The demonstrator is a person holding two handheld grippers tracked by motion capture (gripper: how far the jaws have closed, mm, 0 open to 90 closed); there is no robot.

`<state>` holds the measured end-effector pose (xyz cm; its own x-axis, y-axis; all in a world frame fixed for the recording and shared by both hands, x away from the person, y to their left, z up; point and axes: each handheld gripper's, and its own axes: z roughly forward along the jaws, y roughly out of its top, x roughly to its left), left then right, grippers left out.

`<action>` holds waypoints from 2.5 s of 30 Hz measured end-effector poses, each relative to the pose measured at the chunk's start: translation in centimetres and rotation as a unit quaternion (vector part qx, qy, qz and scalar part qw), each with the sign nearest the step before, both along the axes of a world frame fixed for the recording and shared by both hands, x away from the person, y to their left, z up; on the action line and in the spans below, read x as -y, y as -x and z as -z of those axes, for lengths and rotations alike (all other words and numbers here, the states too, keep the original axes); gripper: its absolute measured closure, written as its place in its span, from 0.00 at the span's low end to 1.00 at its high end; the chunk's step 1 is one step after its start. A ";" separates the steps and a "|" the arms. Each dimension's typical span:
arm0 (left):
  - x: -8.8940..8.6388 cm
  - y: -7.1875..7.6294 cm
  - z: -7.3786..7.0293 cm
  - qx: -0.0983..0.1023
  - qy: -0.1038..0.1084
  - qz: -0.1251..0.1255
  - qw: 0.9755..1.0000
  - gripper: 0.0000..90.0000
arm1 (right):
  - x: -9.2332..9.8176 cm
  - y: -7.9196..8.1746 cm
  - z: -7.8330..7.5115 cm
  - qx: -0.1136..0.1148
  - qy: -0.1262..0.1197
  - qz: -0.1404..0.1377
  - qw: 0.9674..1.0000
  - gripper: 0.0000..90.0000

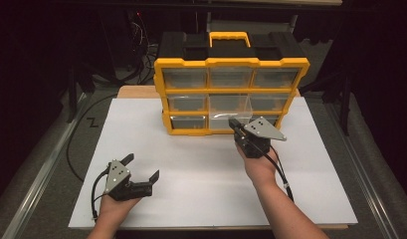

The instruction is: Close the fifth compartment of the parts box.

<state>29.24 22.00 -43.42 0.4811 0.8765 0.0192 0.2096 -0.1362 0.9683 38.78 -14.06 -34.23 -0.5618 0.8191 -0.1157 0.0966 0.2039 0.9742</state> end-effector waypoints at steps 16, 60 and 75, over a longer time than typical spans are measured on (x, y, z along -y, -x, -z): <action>0.0 0.0 0.0 -0.001 0.001 0.001 1.000 0.00 | -0.4 -1.1 -0.3 0.001 0.009 0.011 1.000 1.00; -0.1 0.0 0.0 0.000 0.005 0.003 1.000 0.00 | -1.8 -6.4 -0.5 -0.012 0.032 0.052 0.998 1.00; -0.1 0.0 -0.1 0.001 0.008 0.002 1.000 0.00 | -2.2 -7.1 -0.5 -0.018 0.029 0.056 0.998 1.00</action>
<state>29.22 22.12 -43.36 0.4850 0.8745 0.0071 0.2067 -0.1225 0.9707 45.85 -11.87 -33.75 -0.4719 0.8696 -0.1452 0.1572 0.2450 0.9567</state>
